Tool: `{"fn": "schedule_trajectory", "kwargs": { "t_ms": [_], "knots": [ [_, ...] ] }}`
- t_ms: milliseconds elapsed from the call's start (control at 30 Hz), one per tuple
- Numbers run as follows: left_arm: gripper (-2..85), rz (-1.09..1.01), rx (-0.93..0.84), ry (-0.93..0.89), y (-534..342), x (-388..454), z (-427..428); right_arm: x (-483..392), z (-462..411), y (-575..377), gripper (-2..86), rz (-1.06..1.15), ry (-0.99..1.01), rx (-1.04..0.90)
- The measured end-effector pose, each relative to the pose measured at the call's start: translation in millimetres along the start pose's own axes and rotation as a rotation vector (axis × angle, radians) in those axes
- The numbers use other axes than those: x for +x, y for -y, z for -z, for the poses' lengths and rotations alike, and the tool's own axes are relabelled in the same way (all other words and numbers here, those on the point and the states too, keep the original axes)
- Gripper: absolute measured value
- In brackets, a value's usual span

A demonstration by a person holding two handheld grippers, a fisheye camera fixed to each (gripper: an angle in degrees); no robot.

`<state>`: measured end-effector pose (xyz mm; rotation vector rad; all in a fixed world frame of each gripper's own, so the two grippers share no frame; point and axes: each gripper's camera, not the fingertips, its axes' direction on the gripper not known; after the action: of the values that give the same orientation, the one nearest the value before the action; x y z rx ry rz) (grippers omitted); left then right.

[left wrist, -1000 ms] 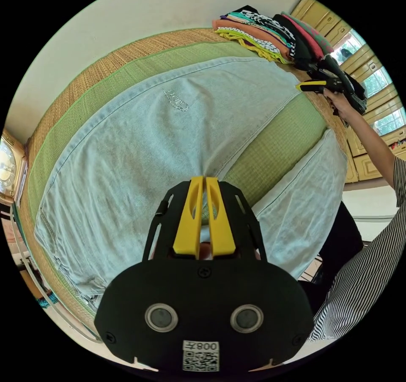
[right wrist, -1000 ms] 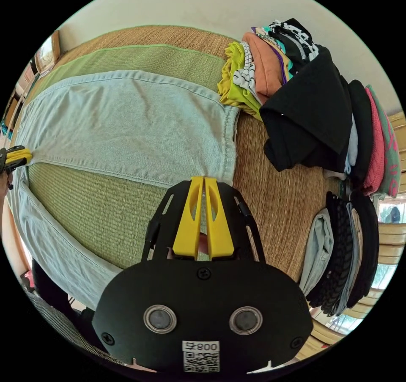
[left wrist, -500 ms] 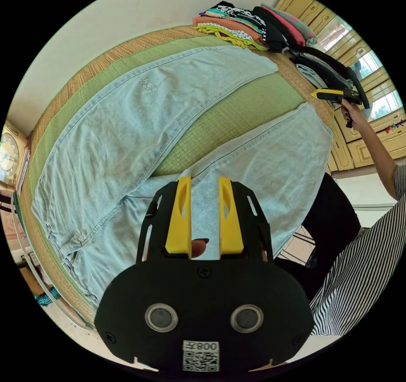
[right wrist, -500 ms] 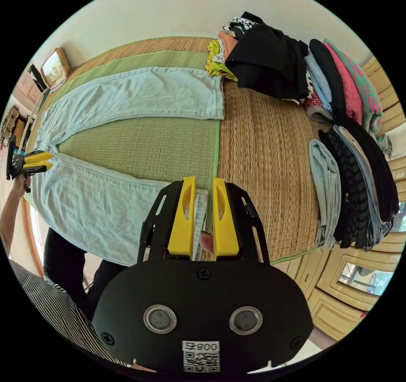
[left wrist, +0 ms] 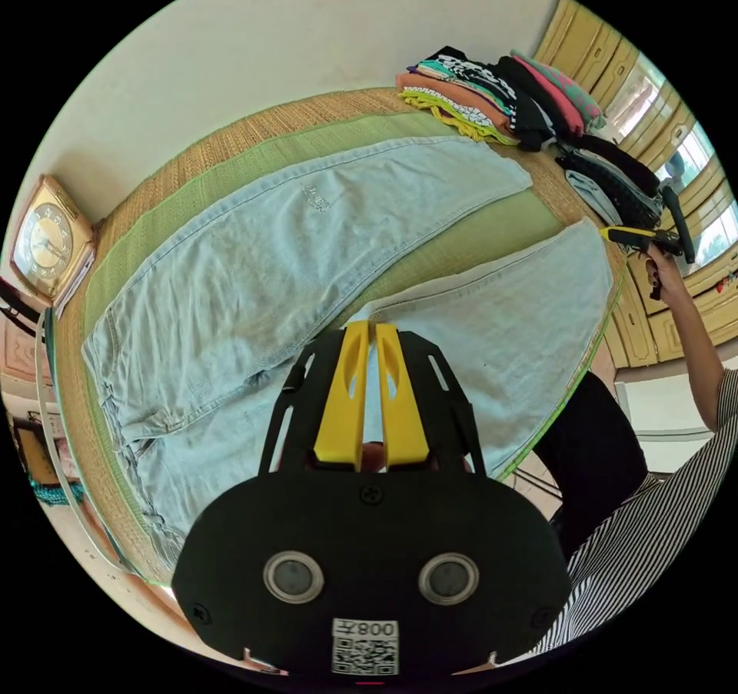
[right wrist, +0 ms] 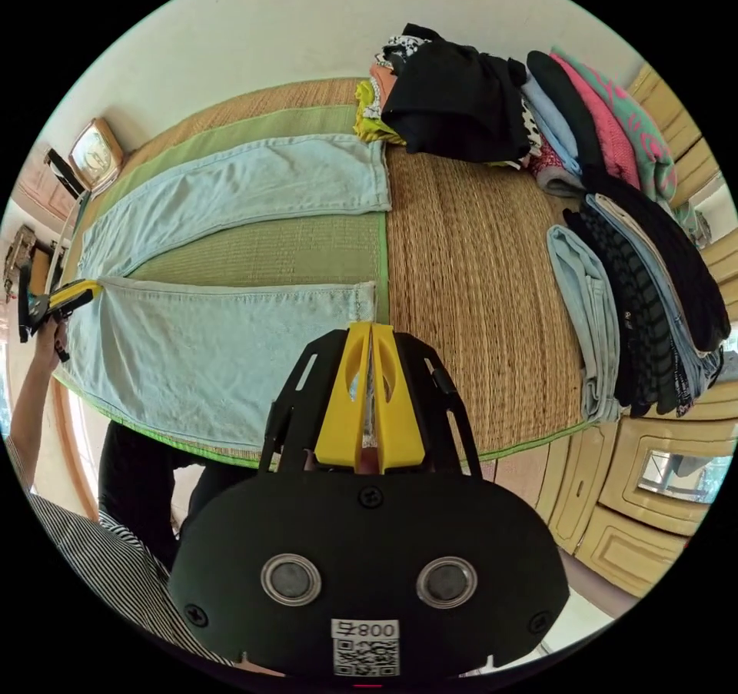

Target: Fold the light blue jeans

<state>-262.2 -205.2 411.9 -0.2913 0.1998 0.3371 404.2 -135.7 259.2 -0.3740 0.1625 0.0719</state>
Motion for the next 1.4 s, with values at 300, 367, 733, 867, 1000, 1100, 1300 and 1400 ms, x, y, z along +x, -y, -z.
{"fn": "schedule_trajectory", "kwargs": {
  "t_ms": [300, 367, 733, 867, 1000, 1100, 1300, 1400],
  "knots": [
    [7.7, 0.088, -0.051, -0.1, -35.5, -6.3, -8.3, -8.7, -43.0, -3.1, 3.0, 0.034, -0.092, -0.188],
    [8.7, 0.058, -0.05, -0.136, -61.0, 6.4, 2.2, -9.6, -37.2, -15.8, 5.8, 0.033, -0.072, -0.191],
    [7.4, 0.046, -0.211, -0.067, -148.4, 41.9, -12.1, -30.5, -42.3, -63.6, 6.5, 0.015, -0.039, -0.224],
    [2.5, 0.005, -0.241, -0.063, -158.7, 47.2, -6.8, -44.1, -41.9, -72.9, 4.8, 0.093, -0.088, -0.257],
    [1.7, 0.015, -0.224, -0.133, -174.5, 47.3, 4.9, -36.1, -27.4, -75.4, 3.6, 0.096, -0.08, -0.263],
    [1.8, -0.004, -0.239, -0.118, -187.9, 53.0, 4.3, -33.6, -31.0, -77.1, 3.7, 0.094, -0.045, -0.282],
    [4.3, 0.04, -0.208, -0.155, -205.8, 43.3, 15.3, -54.9, -34.5, -81.6, 5.1, 0.128, -0.113, -0.278],
    [6.1, 0.084, -0.153, -0.18, -218.7, 32.8, 32.6, -56.8, -24.4, -85.7, 5.8, 0.113, -0.099, -0.252]
  ]
}}
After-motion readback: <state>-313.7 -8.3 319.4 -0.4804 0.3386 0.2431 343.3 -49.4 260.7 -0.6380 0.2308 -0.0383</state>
